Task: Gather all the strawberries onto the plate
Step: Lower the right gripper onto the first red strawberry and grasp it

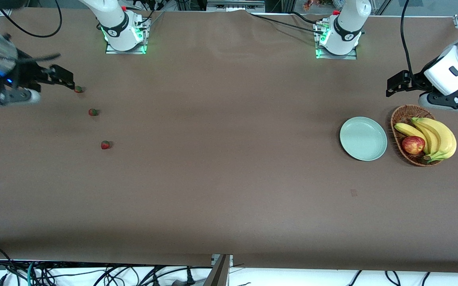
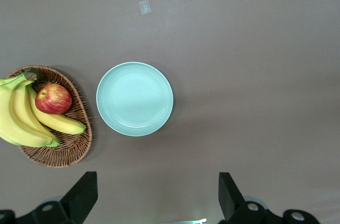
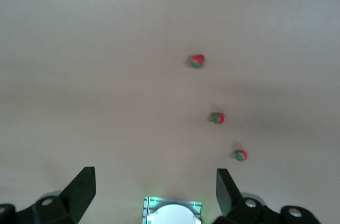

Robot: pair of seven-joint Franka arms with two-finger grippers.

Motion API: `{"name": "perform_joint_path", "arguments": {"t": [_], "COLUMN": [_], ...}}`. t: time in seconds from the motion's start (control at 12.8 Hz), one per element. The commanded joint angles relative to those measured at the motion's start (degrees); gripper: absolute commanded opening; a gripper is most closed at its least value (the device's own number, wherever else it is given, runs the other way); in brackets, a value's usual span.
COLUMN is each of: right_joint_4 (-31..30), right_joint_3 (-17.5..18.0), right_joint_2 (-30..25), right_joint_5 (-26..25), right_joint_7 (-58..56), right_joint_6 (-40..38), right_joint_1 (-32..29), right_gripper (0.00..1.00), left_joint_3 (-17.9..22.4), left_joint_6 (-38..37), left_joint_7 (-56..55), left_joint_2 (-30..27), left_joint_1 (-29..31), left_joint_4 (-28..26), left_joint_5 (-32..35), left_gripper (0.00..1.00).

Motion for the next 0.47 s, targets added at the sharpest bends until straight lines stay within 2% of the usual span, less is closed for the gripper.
{"name": "perform_joint_path", "arguments": {"t": [0.0,0.23,0.39], "right_joint_4": [-5.24,-18.51,-25.46], "right_joint_3": [0.35,-0.18,-0.44], "right_joint_2": [3.42,3.33,5.26], "right_joint_5": [-1.10,-1.10,-1.45], "right_joint_7": [-2.46,-7.30,-10.00], "right_joint_6": [7.38,24.35,35.41], "right_joint_1": [-0.05,-0.40,-0.57], "right_gripper": [1.00,1.00,1.00], "left_joint_3": [0.48,0.48,0.48], "left_joint_6": [-0.31,-0.22,0.04], "left_joint_7": [-0.31,-0.31,-0.31], "left_joint_2": [0.24,0.33,0.68], "left_joint_1": [-0.46,-0.46,-0.46], "left_joint_4": [0.93,0.93,0.93], "left_joint_5": [-1.00,-1.00,-1.00], "left_gripper": [1.00,1.00,1.00]}}
